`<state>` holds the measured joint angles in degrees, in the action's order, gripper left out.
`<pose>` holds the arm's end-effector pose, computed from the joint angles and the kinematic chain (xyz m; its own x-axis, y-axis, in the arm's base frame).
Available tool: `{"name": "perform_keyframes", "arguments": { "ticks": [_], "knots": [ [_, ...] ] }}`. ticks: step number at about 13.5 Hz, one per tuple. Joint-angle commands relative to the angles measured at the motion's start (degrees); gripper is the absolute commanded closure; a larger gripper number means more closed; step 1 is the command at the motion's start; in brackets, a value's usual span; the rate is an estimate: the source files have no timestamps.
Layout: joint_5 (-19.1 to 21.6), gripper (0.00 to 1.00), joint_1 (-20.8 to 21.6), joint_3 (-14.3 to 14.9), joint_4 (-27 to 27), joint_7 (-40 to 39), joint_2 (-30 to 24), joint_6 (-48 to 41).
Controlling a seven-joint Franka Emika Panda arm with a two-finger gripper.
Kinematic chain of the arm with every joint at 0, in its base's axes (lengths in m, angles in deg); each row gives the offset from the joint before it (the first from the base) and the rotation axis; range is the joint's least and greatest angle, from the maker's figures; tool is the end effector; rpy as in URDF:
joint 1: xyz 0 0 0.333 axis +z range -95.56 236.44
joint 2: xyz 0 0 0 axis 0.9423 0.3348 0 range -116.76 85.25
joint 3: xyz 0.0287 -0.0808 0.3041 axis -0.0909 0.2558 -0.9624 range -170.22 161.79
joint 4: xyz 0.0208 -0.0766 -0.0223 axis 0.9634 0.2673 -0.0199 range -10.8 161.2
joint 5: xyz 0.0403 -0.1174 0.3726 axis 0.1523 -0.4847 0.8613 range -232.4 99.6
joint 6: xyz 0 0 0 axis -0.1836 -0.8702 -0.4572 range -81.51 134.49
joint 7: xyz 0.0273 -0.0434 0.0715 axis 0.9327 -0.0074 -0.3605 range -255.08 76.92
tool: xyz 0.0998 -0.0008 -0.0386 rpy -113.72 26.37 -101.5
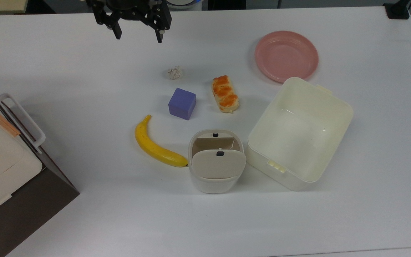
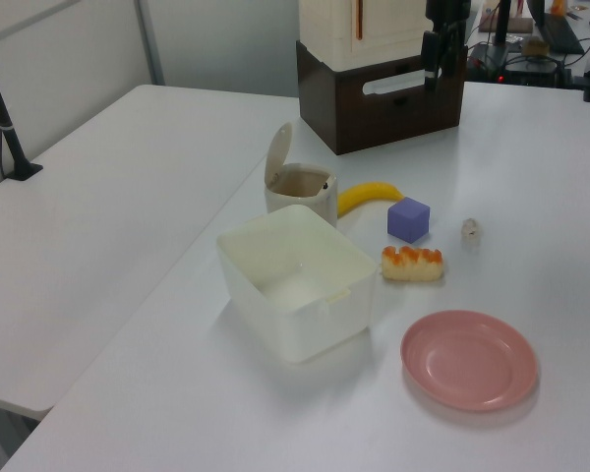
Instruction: Grab it up and put it in the trash
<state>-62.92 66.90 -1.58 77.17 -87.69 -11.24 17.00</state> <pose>0.5851 -0.0566 0.5749 0.9901 -0.1392 0.0163 -0.1381 -0.9888 -0.0572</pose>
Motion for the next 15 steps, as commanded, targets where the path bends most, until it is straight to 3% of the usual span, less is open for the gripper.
{"name": "perform_keyframes", "arguments": {
  "ticks": [1, 15],
  "knots": [
    [-0.67, 0.0, -0.41, -0.79, 0.14, 0.64, -0.92, -0.57],
    [-0.75, 0.0, -0.15, -0.52, 0.23, 0.63, -0.83, 0.23]
  ]
}}
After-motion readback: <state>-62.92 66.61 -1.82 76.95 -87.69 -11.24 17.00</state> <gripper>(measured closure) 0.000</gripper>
